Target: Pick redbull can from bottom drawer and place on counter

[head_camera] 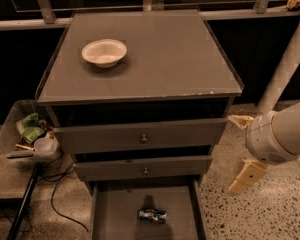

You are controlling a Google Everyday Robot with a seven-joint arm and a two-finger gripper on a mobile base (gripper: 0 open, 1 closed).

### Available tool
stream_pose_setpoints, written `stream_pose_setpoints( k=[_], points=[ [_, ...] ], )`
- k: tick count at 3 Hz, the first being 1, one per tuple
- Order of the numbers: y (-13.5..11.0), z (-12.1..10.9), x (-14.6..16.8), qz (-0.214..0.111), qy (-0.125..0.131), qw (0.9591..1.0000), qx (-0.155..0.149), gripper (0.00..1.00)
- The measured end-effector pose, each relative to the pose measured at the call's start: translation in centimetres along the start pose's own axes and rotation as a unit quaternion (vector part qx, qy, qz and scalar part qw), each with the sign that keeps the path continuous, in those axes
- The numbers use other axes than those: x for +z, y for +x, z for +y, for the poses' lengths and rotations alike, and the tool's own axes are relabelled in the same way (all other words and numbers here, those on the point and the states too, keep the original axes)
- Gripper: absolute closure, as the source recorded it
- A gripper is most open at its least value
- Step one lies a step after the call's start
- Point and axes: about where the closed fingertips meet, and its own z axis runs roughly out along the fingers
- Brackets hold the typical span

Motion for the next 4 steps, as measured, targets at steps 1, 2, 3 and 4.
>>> stream_pose_setpoints(
  k=[1, 2, 3, 4],
  points=[
    [0.0, 0.0, 0.0, 0.000, 0.000, 1.0000, 0.000, 0.00],
    [-0.2, 0.5, 0.4, 0.005, -0.006, 1.0000, -0.002, 0.00],
    [-0.2, 0.5, 0.4, 0.005, -0.006, 1.0000, -0.002, 0.00],
    [1.5, 1.7, 5.1, -0.005, -0.027, 0.9996, 0.007, 0.00]
  ],
)
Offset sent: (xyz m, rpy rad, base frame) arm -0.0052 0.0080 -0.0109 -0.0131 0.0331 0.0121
